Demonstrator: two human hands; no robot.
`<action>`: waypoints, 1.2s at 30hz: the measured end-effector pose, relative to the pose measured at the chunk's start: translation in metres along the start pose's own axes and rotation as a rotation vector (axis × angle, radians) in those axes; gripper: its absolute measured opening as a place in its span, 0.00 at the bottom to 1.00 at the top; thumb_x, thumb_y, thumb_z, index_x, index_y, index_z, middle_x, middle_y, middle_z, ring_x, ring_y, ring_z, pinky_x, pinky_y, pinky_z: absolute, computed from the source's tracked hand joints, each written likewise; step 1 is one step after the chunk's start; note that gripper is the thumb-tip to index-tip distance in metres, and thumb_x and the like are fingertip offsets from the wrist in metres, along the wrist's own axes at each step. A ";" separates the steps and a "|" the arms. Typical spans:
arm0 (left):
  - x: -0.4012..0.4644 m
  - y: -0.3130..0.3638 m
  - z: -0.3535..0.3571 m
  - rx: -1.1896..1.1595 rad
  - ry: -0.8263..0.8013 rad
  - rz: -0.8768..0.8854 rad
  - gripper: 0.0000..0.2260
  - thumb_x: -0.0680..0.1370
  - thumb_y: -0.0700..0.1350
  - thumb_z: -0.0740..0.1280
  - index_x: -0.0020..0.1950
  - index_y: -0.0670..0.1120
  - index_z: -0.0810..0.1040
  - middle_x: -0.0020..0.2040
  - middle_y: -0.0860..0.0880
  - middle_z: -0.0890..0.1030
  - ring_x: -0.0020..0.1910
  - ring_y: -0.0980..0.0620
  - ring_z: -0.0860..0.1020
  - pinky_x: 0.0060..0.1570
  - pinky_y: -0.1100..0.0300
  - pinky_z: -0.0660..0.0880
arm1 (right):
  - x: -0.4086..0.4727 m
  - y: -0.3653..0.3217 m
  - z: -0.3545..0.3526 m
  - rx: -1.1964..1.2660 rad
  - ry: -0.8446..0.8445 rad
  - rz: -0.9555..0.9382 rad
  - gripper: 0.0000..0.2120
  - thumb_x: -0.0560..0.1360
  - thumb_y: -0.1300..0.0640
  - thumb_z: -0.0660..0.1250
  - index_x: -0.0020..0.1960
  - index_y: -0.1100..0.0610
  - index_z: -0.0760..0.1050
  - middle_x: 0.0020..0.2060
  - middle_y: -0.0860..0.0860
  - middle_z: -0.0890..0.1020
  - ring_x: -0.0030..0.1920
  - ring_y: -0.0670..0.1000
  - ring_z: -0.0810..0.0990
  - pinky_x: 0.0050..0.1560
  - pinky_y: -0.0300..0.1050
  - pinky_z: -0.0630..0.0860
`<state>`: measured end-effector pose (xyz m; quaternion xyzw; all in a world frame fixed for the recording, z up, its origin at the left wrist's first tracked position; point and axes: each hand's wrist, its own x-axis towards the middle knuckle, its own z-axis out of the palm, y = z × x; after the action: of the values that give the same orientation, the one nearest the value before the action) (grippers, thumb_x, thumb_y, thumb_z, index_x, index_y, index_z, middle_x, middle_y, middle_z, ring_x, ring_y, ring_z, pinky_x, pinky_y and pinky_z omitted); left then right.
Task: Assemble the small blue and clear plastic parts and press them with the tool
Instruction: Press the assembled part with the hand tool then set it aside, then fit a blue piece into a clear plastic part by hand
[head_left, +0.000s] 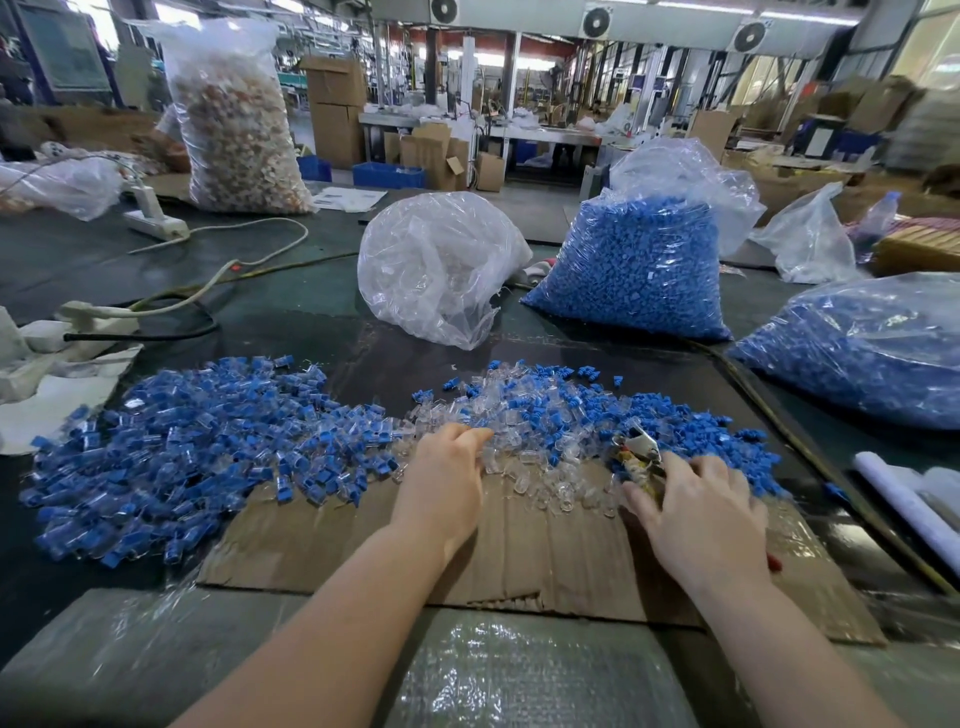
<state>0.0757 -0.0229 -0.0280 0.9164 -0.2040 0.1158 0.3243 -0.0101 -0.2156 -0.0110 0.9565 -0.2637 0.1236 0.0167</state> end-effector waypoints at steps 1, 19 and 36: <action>0.000 0.002 0.003 -0.018 -0.019 -0.025 0.17 0.80 0.39 0.58 0.69 0.48 0.70 0.60 0.50 0.75 0.56 0.55 0.70 0.56 0.68 0.63 | 0.000 -0.002 -0.002 0.047 0.053 -0.022 0.23 0.76 0.39 0.57 0.66 0.50 0.68 0.60 0.52 0.73 0.62 0.54 0.69 0.60 0.51 0.67; -0.013 0.005 0.013 -0.192 0.055 -0.055 0.13 0.76 0.41 0.67 0.60 0.48 0.77 0.49 0.58 0.73 0.48 0.60 0.73 0.50 0.71 0.68 | 0.040 -0.062 -0.011 0.064 -0.013 -0.500 0.11 0.79 0.60 0.61 0.53 0.47 0.79 0.51 0.47 0.76 0.55 0.50 0.71 0.55 0.47 0.64; -0.016 0.006 0.009 -0.236 0.169 -0.091 0.06 0.75 0.40 0.68 0.51 0.45 0.82 0.43 0.58 0.75 0.44 0.60 0.72 0.45 0.82 0.64 | 0.041 -0.047 -0.010 0.022 -0.174 -0.151 0.06 0.74 0.59 0.67 0.51 0.52 0.76 0.50 0.49 0.76 0.59 0.54 0.71 0.63 0.58 0.61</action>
<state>0.0591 -0.0284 -0.0374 0.8672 -0.1462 0.1530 0.4507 0.0450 -0.1945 0.0104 0.9809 -0.1901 0.0412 -0.0073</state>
